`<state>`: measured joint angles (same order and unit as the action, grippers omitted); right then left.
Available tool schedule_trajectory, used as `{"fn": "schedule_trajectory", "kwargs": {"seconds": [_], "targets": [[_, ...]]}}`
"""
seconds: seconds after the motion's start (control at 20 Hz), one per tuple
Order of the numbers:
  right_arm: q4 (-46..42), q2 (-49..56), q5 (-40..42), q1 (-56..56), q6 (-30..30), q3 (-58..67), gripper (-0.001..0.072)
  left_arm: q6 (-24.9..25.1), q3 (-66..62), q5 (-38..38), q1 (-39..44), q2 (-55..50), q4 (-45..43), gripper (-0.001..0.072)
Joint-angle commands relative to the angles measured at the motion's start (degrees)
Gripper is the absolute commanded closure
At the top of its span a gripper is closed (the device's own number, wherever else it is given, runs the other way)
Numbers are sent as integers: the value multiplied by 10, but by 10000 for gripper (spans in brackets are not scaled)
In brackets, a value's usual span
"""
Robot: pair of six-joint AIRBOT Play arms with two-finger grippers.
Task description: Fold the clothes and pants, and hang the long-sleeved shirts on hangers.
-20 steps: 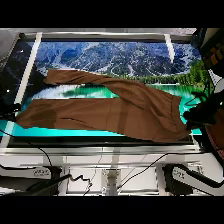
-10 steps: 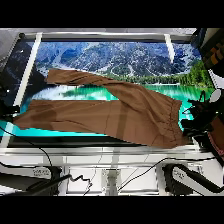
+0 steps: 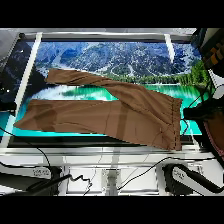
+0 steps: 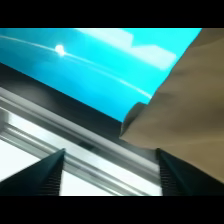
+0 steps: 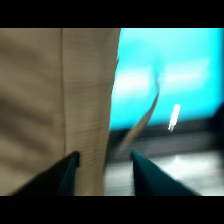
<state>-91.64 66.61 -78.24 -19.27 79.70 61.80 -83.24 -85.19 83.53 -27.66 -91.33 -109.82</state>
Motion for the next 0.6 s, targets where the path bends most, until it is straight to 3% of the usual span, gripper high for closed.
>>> {"fn": "schedule_trajectory", "kwargs": {"seconds": [0.0,0.05,0.1,0.2,0.3,0.4,0.5,0.55], "targets": [[-3,0,181,-6,2,64,672,-29,-60,-8,4,0,43,430],[-2,2,219,-18,16,78,676,-29,-79,-15,4,2,71,621],[5,7,234,-38,30,90,677,-29,-93,-27,5,4,93,689],[62,25,222,-101,12,96,681,-29,-104,-52,5,12,131,692],[220,65,161,-181,-89,96,681,-26,-104,-60,5,13,167,691],[402,127,40,-250,-202,96,659,2,-103,-60,5,8,215,682],[417,190,-45,-280,-211,95,284,30,-103,-60,5,3,274,653],[394,214,-57,-280,-212,90,274,34,-103,-60,5,1,297,505]]}}
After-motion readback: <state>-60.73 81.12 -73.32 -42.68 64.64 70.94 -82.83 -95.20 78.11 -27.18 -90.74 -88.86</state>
